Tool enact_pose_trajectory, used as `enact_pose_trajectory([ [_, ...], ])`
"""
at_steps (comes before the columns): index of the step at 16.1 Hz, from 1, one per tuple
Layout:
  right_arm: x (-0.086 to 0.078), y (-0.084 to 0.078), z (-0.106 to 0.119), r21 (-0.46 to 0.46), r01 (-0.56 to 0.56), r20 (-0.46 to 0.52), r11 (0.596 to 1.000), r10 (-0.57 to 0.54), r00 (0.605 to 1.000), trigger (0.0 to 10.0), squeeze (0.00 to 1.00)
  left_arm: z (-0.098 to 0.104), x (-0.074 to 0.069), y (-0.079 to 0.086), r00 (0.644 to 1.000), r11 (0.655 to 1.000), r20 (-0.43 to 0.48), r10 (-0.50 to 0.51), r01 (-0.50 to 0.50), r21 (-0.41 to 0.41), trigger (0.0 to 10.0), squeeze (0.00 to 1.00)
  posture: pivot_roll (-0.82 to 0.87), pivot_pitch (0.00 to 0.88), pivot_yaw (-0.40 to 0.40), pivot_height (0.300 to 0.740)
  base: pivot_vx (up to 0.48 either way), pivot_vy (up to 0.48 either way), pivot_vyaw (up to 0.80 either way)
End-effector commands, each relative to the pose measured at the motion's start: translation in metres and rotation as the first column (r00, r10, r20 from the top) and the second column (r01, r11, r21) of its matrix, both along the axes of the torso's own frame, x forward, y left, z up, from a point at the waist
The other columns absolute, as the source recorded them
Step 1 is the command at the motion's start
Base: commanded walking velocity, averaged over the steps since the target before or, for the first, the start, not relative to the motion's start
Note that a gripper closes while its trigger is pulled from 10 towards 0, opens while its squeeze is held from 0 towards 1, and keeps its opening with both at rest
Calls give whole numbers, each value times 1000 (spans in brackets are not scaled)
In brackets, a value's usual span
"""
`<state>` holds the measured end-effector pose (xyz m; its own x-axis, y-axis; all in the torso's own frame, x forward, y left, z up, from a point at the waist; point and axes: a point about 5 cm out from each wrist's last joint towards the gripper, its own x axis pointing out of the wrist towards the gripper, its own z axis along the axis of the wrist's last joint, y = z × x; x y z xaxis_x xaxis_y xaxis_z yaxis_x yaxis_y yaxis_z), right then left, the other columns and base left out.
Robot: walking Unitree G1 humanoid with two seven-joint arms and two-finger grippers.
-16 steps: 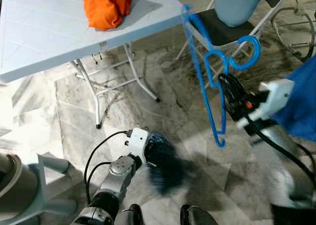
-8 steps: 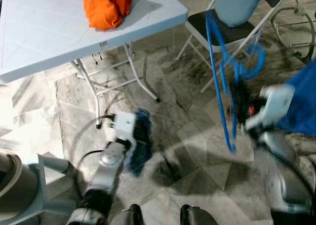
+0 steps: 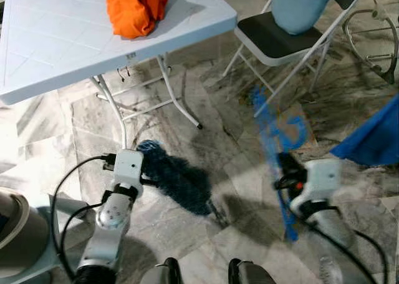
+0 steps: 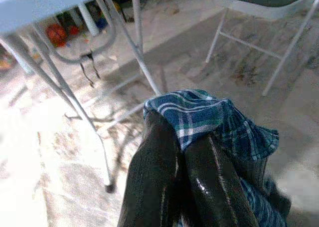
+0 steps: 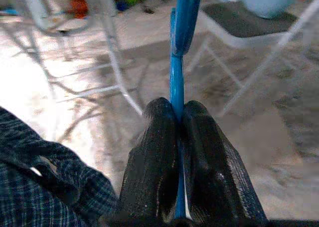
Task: Hang hanger
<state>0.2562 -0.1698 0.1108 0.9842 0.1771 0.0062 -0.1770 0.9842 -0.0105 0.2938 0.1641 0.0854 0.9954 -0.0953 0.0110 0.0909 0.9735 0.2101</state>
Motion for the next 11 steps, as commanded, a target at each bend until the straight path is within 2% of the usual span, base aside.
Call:
enact_pose_trajectory([
  [1,-2,9,-1,7,-38,4,999,38,999,10000,0,-3,-5,9,999,999,-10,39,-39,20,10000,0,-129,214,86,740,0,0,0],
  [3,-3,21,-3,-4,-84,12,996,85,996,10000,0,-3,-5,6,999,999,-17,33,-33,19,10000,0,-122,210,89,740,0,0,0],
  [4,-3,24,-4,-1,-93,10,996,93,996,10000,0,1,-3,5,999,999,-1,34,-34,36,10000,0,-120,208,90,740,0,0,800],
  [5,-3,25,-4,4,-92,11,996,92,996,10000,0,3,-3,6,999,998,12,40,-41,55,10000,0,-120,208,90,740,0,0,800],
  [7,-2,23,-3,25,-76,15,997,76,997,10000,0,4,-4,14,996,994,15,82,-83,69,10000,0,-121,210,94,740,0,0,0],
  [8,-2,21,-3,26,-61,16,998,61,998,10000,0,4,-4,19,995,993,7,102,-102,56,10000,0,-119,210,94,740,0,0,0],
  [11,-3,21,-5,24,-67,11,997,67,998,10000,0,12,0,15,996,996,27,89,-89,12,10000,0,-115,213,92,740,0,0,0],
])
